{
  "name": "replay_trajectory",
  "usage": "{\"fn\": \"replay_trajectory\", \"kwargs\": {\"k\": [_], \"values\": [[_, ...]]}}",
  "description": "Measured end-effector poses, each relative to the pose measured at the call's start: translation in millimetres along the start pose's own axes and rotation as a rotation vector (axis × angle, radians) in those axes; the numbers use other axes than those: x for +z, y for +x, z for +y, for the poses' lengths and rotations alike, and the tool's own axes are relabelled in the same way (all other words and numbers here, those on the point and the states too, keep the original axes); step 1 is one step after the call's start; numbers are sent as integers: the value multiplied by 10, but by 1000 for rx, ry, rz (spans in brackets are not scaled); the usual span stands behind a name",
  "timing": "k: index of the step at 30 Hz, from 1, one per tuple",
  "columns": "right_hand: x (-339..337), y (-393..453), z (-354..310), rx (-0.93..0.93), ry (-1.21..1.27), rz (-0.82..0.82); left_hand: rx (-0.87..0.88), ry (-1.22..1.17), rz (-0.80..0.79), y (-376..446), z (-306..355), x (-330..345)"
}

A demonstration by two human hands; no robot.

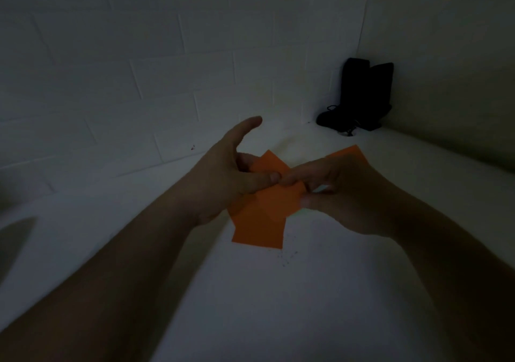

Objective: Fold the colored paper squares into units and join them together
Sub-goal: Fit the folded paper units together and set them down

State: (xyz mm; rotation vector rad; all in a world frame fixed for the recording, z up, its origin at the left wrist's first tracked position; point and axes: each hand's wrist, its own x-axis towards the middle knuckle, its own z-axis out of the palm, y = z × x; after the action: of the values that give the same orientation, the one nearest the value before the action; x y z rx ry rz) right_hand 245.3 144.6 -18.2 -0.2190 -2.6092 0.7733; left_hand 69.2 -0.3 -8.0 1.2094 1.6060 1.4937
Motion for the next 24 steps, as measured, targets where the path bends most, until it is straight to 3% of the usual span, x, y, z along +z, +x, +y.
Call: {"fn": "replay_trajectory", "kwargs": {"k": [7, 13, 20, 24], "values": [[8, -5, -79, -63, 108, 28, -22, -244, 167, 58, -84, 112], [3, 17, -62, -37, 219, 66, 58, -199, 143, 60, -169, 240], [17, 9, -83, -28, 207, 145, -5, -425, 160, 32, -79, 259], [24, 9, -90, -27, 178, 176, 11, -439, 170, 36, -67, 280]]}}
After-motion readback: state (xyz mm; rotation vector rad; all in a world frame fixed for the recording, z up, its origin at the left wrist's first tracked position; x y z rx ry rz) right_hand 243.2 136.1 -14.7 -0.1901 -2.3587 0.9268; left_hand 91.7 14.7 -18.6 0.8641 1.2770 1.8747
